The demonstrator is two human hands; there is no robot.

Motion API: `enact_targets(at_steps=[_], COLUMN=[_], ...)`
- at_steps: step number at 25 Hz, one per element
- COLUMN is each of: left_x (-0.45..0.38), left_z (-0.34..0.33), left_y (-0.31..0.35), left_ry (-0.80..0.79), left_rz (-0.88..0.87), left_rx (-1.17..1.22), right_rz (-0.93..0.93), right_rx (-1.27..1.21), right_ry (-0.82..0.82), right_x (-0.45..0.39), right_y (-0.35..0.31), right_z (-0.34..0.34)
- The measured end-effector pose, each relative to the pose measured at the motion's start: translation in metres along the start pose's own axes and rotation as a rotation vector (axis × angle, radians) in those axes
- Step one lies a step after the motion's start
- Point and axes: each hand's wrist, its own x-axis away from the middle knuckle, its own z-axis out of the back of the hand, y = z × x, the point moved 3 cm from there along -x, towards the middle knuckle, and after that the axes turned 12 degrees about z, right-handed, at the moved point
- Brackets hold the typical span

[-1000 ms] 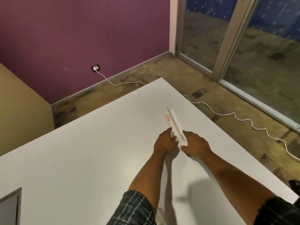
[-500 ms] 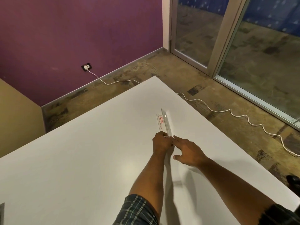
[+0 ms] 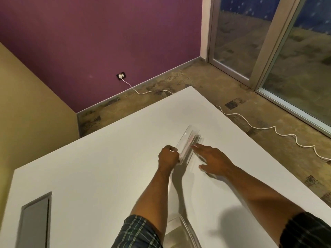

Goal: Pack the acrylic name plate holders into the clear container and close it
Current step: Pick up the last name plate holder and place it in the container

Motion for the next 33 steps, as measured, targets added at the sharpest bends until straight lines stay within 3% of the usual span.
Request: enact_targets(at_steps=[7, 12, 17, 25, 33], left_x=[0.051, 0.086, 0.115, 0.149, 0.158], left_z=[0.070, 0.116, 0.155, 0.185, 0.151], left_y=[-0.036, -0.070, -0.116, -0.173, -0.218], left_ry=[-0.139, -0.256, -0.302, -0.181, -0.074], left_rz=[0.101, 0.205, 0.194, -0.016, -0.116], left_rx=[-0.025, -0.116, -0.316, -0.686, -1.201], right_rz=[0.040, 0.314, 0.589, 0.768, 0.643], right_rx=[0.219, 0.224, 0.144, 0.096, 0.353], right_ry=[0.079, 0.063, 0.053, -0.024, -0.239], right_x=[0.017, 0.038, 0.060, 0.079, 0.070], right_y=[-0.049, -0.097, -0.154, -0.205, -0.217], right_z=[0.012, 0.016, 0.014, -0.026, -0.071])
